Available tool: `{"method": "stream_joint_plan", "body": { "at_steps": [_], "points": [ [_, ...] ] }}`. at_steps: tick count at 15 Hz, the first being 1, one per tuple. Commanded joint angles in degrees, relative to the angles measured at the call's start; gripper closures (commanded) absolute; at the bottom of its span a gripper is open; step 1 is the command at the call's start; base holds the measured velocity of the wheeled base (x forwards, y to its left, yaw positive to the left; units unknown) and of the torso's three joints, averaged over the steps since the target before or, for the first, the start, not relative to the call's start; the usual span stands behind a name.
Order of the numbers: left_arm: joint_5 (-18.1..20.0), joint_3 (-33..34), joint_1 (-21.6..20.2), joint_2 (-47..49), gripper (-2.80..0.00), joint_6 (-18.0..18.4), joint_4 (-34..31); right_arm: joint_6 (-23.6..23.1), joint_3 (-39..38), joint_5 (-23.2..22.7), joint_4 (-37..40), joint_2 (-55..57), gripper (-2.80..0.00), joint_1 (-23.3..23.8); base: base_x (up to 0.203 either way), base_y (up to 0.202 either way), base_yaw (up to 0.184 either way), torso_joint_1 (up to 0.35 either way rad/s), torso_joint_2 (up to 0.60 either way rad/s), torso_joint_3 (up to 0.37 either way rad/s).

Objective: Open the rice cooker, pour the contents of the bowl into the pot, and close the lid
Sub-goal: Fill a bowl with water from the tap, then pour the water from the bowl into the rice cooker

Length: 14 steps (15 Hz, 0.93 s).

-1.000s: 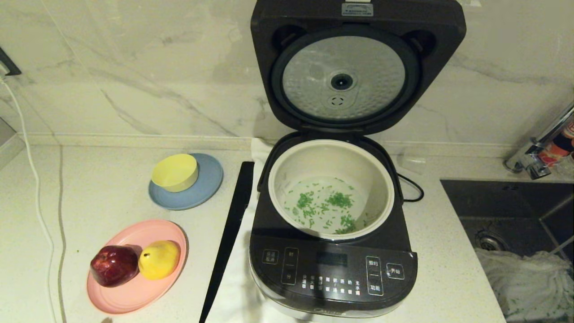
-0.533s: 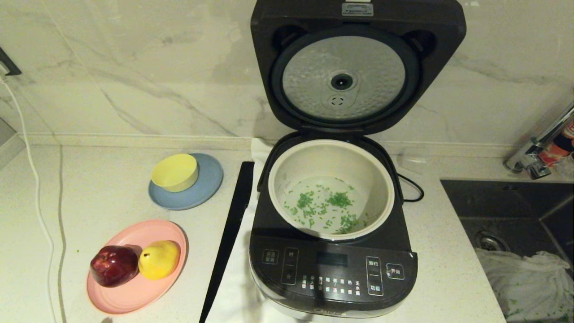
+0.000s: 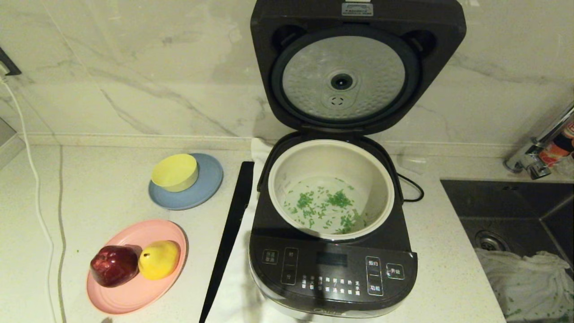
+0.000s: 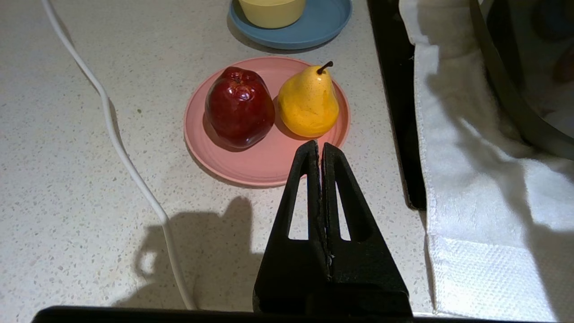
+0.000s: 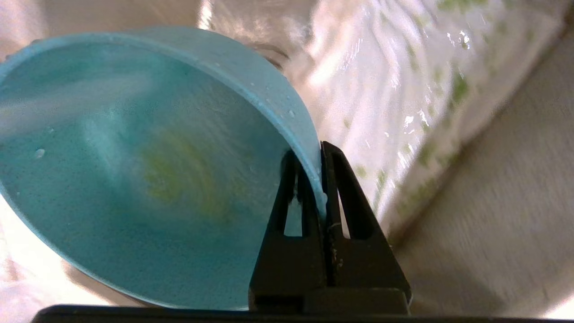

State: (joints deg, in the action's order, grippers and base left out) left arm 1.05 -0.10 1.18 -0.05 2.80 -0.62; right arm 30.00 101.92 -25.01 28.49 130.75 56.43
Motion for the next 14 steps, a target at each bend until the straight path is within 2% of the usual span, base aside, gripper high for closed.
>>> {"method": "stream_joint_plan", "body": {
  "at_steps": [1, 5, 8, 10, 14],
  "points": [
    [0.0, 0.0, 0.0, 0.0, 0.0, 0.0, 0.0, -0.9, -5.9, 1.4, 0.3, -4.7, 0.0, -1.4, 0.0, 0.0, 0.0, 0.0, 0.0, 0.0],
    [0.0, 0.0, 0.0, 0.0, 0.0, 0.0, 0.0, -6.0, -20.8, 4.2, 0.0, -17.9, 0.0, -7.8, 0.0, 0.0, 0.0, 0.0, 0.0, 0.0],
    [0.0, 0.0, 0.0, 0.0, 0.0, 0.0, 0.0, -7.4, -28.1, 7.9, 0.0, -29.5, 0.0, -16.0, 0.0, 0.0, 0.0, 0.0, 0.0, 0.0],
    [0.0, 0.0, 0.0, 0.0, 0.0, 0.0, 0.0, -7.5, -30.3, 9.7, 0.4, -36.9, 0.0, -21.9, 0.0, 0.0, 0.0, 0.0, 0.0, 0.0],
    [0.0, 0.0, 0.0, 0.0, 0.0, 0.0, 0.0, -7.5, -29.0, 13.9, 6.5, -48.0, 0.0, -38.2, 0.0, 0.0, 0.0, 0.0, 0.0, 0.0]
  ]
}}
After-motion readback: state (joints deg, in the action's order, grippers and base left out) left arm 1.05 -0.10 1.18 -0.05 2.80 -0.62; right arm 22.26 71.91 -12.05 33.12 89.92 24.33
